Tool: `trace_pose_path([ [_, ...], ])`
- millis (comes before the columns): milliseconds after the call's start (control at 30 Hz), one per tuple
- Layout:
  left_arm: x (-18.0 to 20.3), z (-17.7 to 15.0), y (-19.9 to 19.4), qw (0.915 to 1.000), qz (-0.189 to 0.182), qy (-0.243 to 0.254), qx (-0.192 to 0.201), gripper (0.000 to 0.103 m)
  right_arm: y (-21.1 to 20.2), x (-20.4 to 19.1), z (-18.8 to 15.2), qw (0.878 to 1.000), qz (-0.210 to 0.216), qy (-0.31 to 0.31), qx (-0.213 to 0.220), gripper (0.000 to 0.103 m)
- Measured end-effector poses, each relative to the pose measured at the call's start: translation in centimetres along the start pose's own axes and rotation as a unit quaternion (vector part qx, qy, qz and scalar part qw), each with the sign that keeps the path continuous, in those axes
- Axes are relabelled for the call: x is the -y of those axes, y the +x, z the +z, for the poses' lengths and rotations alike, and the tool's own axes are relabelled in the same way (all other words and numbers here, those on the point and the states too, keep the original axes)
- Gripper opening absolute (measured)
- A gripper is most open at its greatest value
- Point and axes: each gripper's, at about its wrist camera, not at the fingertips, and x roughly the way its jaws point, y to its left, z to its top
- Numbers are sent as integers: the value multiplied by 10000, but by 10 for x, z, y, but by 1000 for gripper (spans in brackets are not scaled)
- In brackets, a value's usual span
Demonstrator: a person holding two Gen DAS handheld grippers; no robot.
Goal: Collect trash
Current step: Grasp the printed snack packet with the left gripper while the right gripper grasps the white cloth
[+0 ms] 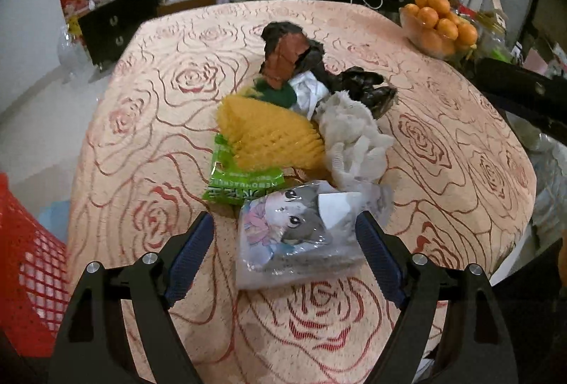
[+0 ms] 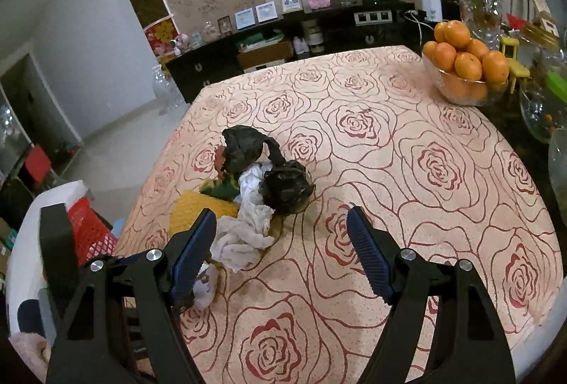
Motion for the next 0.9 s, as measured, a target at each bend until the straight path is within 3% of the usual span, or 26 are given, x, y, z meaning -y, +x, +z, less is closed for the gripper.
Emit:
trace_pose_path([
  [100, 0, -1, 3, 10000, -28, -61, 44, 78, 0, 1, -1, 10000, 6, 9, -28, 73],
  [233, 12, -5, 5, 9998, -53, 201, 47, 60, 3, 4, -2, 9999, 34, 50, -93, 73],
  [533, 14, -10, -6, 9992, 107, 315, 215, 51, 6, 4, -2, 9999, -19, 59, -116, 73],
  [900, 3, -10, -39, 9966, 415, 350, 617, 51, 17, -3, -4, 9996, -159, -171, -179, 73],
])
